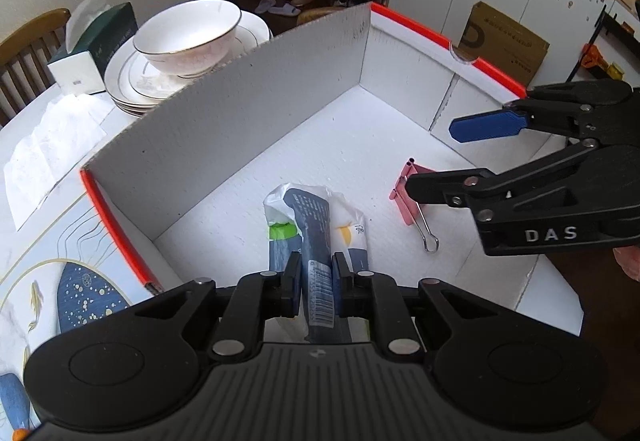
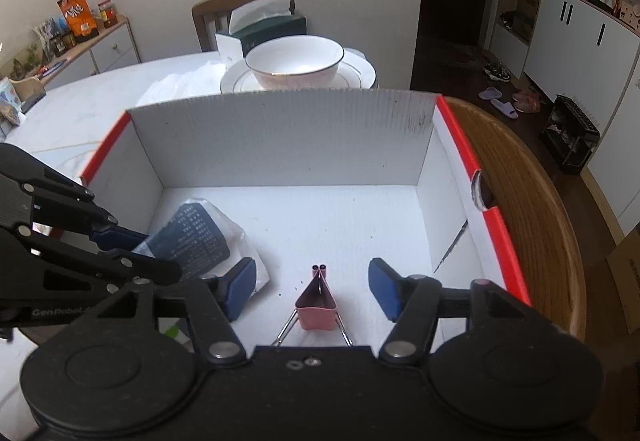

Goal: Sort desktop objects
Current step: 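Open the right tool to drop the clip while the left tool releases the bar into the box, then move both tools back over the pile of items on the table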

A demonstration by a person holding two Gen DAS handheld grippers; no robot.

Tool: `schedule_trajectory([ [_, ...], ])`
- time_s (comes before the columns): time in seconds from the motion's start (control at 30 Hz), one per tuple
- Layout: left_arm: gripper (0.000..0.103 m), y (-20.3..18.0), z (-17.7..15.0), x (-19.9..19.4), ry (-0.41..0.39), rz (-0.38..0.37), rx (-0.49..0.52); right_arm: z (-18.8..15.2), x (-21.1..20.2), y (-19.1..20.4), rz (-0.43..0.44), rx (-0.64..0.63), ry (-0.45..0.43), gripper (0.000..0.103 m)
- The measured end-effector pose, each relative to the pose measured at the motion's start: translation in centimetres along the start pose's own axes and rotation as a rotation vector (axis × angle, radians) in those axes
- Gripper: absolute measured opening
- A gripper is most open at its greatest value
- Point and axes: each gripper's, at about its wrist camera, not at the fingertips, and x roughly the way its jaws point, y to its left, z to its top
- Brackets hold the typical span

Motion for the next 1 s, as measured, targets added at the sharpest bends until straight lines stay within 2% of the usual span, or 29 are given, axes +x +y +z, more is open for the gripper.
schedule_trajectory([
  [0.2,0.018,0.3,-0.3,-1.5,-0.036,-0.003,-0.016,-0.1,-1.4,0.3,0.021,-0.003,-0.024,0.065],
  [0.33,0.027,0.4,-0.8,-2.8,-0.07,-0.012,-0.031,-0.1,-2.4,0.8,0.03,0.002,-0.044,0.068],
  [0.53,0.029,0.6,-1.7,-4.9,-0.123,-0.029,-0.039,-0.2,-4.3,1.9,0.04,0.006,-0.076,0.07],
  [0.6,0.043,0.8,-2.1,-5.7,-0.143,-0.037,-0.045,-0.2,-4.8,2.3,0.038,0.011,-0.085,0.071],
  [0.63,0.063,0.9,-2.3,-6.2,-0.156,-0.043,-0.05,-0.2,-5.1,2.5,0.034,0.015,-0.091,0.071],
  [0.67,0.07,1.0,-2.5,-6.7,-0.171,-0.047,-0.054,-0.2,-5.3,2.8,0.03,0.019,-0.096,0.072],
  [0.83,0.07,1.7,-3.8,-9.0,-0.22,-0.053,-0.056,-0.3,-6.2,4.1,0.015,0.036,-0.116,0.074],
  [1.0,0.079,3.1,-5.6,-11.5,-0.27,-0.062,-0.073,-0.6,-6.9,6.3,0.014,0.046,-0.134,0.075],
])
